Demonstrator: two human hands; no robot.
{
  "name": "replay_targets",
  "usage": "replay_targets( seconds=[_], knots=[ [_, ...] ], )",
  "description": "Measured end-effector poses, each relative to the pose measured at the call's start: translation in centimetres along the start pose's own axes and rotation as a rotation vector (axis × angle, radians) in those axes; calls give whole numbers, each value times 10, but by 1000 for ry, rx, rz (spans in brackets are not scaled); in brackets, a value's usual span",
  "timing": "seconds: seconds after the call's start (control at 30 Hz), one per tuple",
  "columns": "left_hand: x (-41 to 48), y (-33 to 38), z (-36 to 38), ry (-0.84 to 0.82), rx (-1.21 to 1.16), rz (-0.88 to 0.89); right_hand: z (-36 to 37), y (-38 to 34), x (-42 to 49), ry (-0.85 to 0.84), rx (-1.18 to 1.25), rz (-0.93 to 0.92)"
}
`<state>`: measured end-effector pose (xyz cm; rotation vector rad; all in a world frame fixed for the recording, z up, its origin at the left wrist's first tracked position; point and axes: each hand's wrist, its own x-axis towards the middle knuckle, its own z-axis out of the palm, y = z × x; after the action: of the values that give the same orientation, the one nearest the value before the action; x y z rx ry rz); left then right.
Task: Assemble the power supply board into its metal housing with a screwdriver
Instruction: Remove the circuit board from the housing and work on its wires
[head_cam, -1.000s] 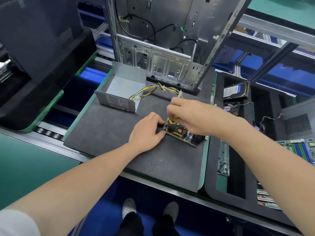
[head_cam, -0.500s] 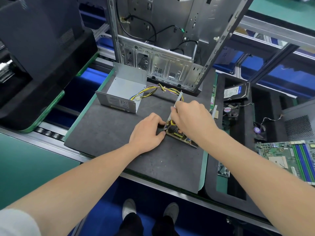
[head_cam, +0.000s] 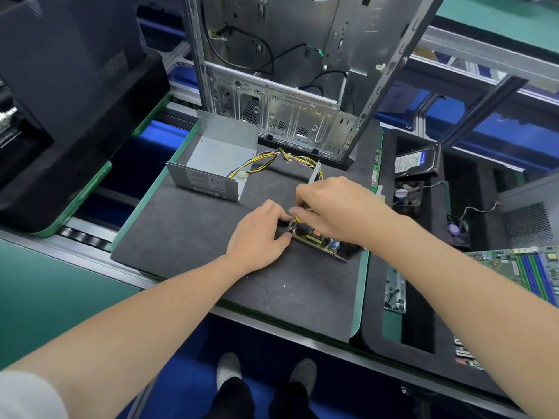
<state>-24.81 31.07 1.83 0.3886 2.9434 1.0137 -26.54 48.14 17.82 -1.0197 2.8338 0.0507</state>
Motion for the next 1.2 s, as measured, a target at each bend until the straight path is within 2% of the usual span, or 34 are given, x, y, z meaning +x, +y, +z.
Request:
replay_targets(
  seconds=[0.1, 0.17, 0.23, 0.37, 0.43, 0.97, 1.07, 1.2],
  knots=[
    [0, -1, 0, 6, -13, 1, 13, -12, 3, 57, 42, 341],
    [0, -1, 0, 9, -5, 7, 13, -11, 6, 53, 106, 418],
    [0, 0, 0, 8, 0, 11, 6, -3, 6, 0, 170, 351],
    [1, -1, 1, 10, 4, 7, -12, 11, 0, -130, 171, -51],
    [1, -1, 0, 6, -2, 1, -15, 13, -1, -131, 117, -159],
    [-1, 3, -3, -8, -25, -10, 3, -7, -2, 22, 153, 201],
    [-2, 4, -4, -8, -28, -16, 4, -11, -1, 47, 155, 222],
    [-2, 5, -4, -4, -30, -5, 1, -10, -3, 26, 278, 158]
  ],
)
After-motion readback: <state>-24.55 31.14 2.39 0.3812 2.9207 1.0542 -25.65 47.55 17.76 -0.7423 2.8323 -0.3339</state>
